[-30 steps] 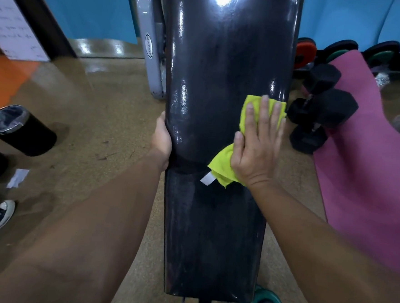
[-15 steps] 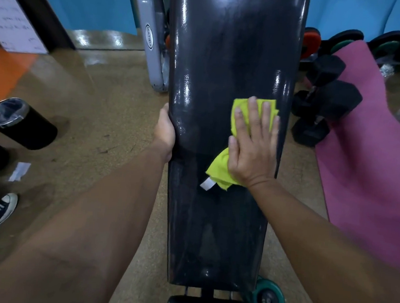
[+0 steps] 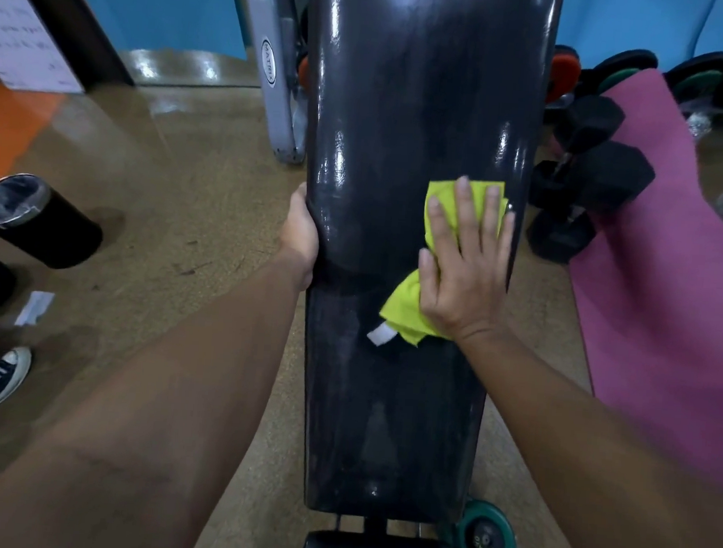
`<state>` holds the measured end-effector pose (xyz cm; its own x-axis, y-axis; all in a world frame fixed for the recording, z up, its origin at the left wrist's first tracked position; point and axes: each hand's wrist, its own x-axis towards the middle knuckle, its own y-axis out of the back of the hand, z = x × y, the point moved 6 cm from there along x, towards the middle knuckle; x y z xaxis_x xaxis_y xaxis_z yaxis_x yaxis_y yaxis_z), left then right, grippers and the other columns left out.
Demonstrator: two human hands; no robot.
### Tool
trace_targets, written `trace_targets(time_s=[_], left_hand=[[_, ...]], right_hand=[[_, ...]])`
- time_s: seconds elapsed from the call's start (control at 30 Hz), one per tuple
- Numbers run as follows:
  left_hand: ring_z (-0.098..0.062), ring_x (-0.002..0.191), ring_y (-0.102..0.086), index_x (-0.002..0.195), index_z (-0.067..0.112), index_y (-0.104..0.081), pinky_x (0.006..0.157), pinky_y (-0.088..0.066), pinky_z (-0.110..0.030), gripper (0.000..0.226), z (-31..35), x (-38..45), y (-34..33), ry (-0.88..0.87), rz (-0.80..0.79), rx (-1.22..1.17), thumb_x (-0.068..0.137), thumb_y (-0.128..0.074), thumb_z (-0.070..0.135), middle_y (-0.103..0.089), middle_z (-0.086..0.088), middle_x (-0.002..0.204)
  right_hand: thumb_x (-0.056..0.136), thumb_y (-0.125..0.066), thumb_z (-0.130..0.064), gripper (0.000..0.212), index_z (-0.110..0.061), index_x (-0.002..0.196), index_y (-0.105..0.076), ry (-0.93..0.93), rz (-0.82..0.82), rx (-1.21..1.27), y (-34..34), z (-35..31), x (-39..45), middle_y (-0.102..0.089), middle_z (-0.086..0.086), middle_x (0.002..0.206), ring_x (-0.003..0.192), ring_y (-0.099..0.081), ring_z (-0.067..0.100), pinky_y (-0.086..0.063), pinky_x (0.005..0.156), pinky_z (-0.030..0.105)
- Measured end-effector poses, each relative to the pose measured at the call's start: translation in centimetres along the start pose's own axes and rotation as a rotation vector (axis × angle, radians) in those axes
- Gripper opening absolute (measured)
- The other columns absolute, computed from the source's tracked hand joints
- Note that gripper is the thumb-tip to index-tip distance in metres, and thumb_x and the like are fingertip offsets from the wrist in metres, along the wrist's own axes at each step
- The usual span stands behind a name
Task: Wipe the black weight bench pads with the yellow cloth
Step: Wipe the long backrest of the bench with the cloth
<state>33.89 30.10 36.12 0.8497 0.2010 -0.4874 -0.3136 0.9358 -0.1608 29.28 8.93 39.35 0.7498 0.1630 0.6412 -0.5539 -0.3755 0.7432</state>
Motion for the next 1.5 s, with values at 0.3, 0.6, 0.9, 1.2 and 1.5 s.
trace_targets(time_s=[0.3, 0.6, 0.9, 1.2, 1.5], left_hand=[[-0.026, 0.108, -0.076, 0.115, 0.022, -0.08, 0.103, -0.059, -0.045, 0.061, -0.4, 1.1, 1.1, -0.016, 0.049, 0.014, 0.086, -0.043, 0.061, -0.082, -0.005, 0.11], [-0.024, 0.096, -0.075, 0.104, 0.017, -0.079, 0.085, -0.061, -0.034, 0.055, 0.0, 0.0, 0.5, 0.031, 0.02, 0.013, 0.106, -0.032, 0.046, -0.082, -0.006, 0.096], [-0.029, 0.111, -0.075, 0.116, 0.017, -0.08, 0.104, -0.057, -0.045, 0.058, -0.1, 0.9, 0.8, -0.001, 0.024, 0.01, 0.099, -0.038, 0.053, -0.082, -0.008, 0.109], [-0.023, 0.099, -0.073, 0.118, 0.011, -0.075, 0.089, -0.058, -0.033, 0.056, 0.1, 0.5, 0.4, 0.019, -0.062, -0.005, 0.107, -0.033, 0.046, -0.078, -0.013, 0.116], [-0.015, 0.074, -0.075, 0.09, 0.018, -0.076, 0.072, -0.059, -0.028, 0.054, -2.6, 0.9, 1.7, 0.079, -0.143, -0.01, 0.108, -0.032, 0.043, -0.08, -0.002, 0.079]], right_hand=[[0.103, -0.044, -0.033, 0.061, -0.018, 0.161, -0.033, -0.172, 0.035, -0.035, -1.0, -3.5, 1.8, -0.02, 0.016, 0.17, 0.157, -0.012, 0.045, -0.006, 0.127, 0.062], [0.102, -0.048, -0.027, 0.058, -0.019, 0.159, -0.038, 0.06, -0.008, -0.069, -1.3, -3.4, 1.7, -0.026, 0.015, 0.168, 0.157, -0.018, 0.041, -0.011, 0.127, 0.06], [0.103, -0.046, -0.029, 0.058, -0.018, 0.16, -0.036, 0.17, -0.09, -0.092, -2.6, -6.8, 0.8, -0.024, 0.014, 0.169, 0.157, -0.017, 0.04, -0.013, 0.127, 0.06], [0.103, -0.045, -0.029, 0.059, -0.016, 0.16, -0.035, 0.04, -0.038, -0.101, -2.7, -8.1, 3.6, -0.021, 0.017, 0.169, 0.156, -0.015, 0.044, -0.009, 0.127, 0.062], [0.103, -0.047, -0.026, 0.056, -0.018, 0.157, -0.041, 0.189, -0.045, -0.113, -2.7, -7.5, 2.3, -0.028, 0.014, 0.168, 0.156, -0.021, 0.041, -0.013, 0.128, 0.058]])
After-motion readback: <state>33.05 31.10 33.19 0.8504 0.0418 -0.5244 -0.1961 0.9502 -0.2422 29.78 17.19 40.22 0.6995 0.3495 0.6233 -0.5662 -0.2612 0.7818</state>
